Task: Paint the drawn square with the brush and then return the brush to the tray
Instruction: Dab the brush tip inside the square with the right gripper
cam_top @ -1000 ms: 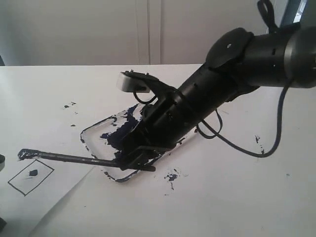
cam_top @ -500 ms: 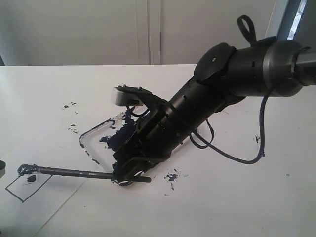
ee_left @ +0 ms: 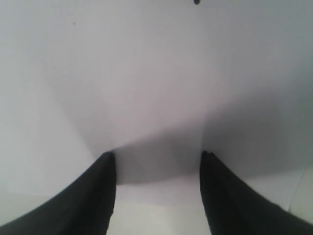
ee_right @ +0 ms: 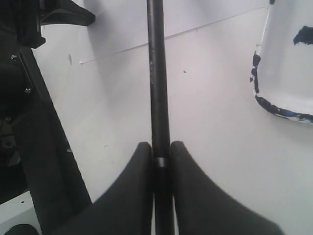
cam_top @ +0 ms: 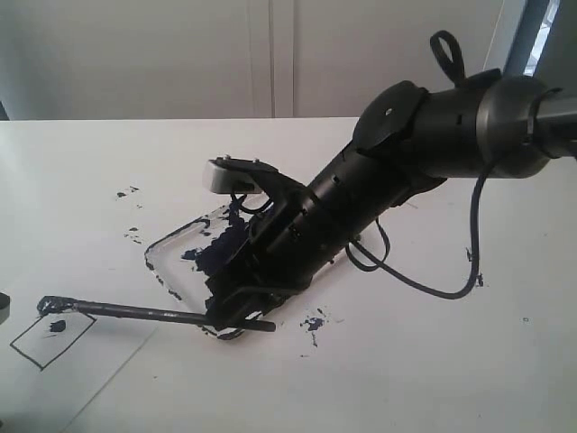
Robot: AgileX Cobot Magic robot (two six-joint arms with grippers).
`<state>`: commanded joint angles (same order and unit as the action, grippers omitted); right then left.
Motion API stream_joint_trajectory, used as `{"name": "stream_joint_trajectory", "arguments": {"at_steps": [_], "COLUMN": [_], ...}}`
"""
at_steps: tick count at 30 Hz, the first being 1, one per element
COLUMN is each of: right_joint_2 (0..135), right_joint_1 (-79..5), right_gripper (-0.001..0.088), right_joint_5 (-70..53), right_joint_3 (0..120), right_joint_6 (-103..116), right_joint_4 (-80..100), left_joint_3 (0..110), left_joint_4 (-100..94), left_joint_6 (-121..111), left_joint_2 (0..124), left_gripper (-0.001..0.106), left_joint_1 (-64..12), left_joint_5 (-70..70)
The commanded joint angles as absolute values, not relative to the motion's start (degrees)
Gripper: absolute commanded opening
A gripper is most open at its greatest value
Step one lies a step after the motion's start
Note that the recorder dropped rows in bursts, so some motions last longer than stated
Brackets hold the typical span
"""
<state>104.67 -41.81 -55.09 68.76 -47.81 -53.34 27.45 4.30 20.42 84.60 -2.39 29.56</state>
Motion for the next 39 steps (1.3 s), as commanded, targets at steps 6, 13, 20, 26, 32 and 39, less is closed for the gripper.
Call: {"name": "stream_joint_trajectory", "arguments": {"at_steps": [6, 13, 20, 26, 32, 39], "right_joint_2": [104.88, 105.78, 106.53, 107.50, 107.50, 107.50], "right_joint_1": [-42.96, -43.52, -43.52, -43.52, -43.52, -43.92], "right_gripper": [0.0000, 0.0000, 0.0000, 0.0000, 0.0000, 0.0000], "right_joint_5": [-55.19, -54.11, -53.45, -51.65, -51.03, -54.16], "right_joint_3": [68.76, 68.76, 68.76, 68.76, 68.86, 68.86], "right_joint_6": [-46.43, -45.78, -44.95, -43.38, -43.60, -43.74], "right_joint_4": [-52.00, -50.65, -50.65, -50.65, -51.35, -52.34], "left_joint_3": [27.45, 27.45, 27.45, 27.45, 27.45, 27.45], "left_joint_4": [4.69, 4.90, 4.89, 4.89, 4.89, 5.11], "left_joint_6": [20.42, 20.42, 20.42, 20.42, 20.42, 20.42], "left_joint_2": [84.60, 84.60, 84.60, 84.60, 84.60, 84.60], "left_gripper": [0.056, 0.056, 0.056, 0.056, 0.056, 0.056], "left_joint_1": [-2.39, -2.39, -2.39, -2.39, -2.39, -2.39], "left_joint_5": [29.56, 29.56, 29.46, 29.46, 29.08, 28.77]}}
